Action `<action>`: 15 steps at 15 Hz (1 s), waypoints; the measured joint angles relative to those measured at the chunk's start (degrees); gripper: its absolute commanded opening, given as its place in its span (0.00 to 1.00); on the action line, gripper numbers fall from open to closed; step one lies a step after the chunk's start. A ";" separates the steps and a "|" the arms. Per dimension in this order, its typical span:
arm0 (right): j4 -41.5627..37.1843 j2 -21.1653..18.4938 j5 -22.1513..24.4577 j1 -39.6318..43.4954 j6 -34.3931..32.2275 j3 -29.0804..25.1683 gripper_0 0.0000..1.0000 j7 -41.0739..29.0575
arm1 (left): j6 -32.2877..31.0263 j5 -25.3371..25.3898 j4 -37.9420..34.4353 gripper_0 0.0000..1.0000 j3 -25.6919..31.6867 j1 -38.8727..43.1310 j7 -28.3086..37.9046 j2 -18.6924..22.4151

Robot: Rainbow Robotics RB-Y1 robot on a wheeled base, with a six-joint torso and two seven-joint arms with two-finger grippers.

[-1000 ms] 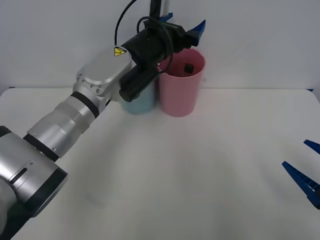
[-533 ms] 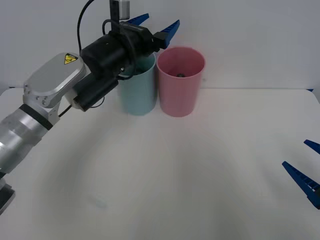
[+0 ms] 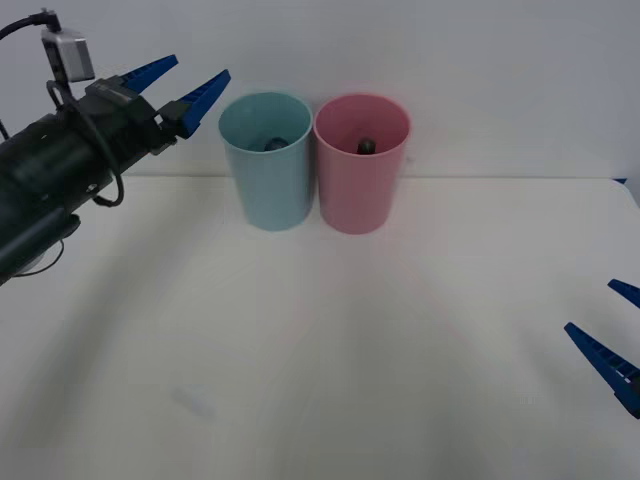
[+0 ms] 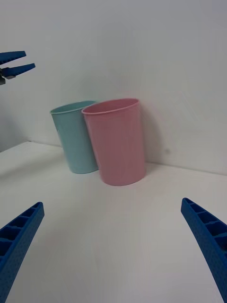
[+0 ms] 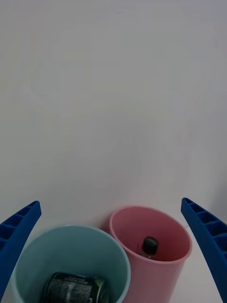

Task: Grasp the object on the table and drop it into the matching bin: aluminum can to the light blue bin, PET bottle to the pink bin.

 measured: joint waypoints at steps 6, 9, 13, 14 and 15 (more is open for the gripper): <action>0.00 0.00 0.00 0.00 0.00 0.00 1.00 0.00 | -19.85 -9.45 -4.91 1.00 24.92 18.62 2.73 -0.42; 0.00 0.00 0.00 0.00 0.00 0.00 1.00 0.00 | -30.73 -14.19 -6.87 1.00 35.26 24.49 8.51 -2.00; 0.00 0.00 0.00 0.00 0.00 0.00 1.00 0.00 | -35.42 -17.71 -15.51 1.00 42.75 35.24 10.61 -6.53; 0.00 0.00 0.00 0.00 0.00 0.00 1.00 0.00 | -35.50 -17.17 -17.74 1.00 43.11 38.49 10.16 -6.72; 0.00 0.00 0.00 0.00 0.00 0.00 1.00 0.00 | -35.52 -16.65 -19.68 1.00 43.46 41.10 9.83 -6.80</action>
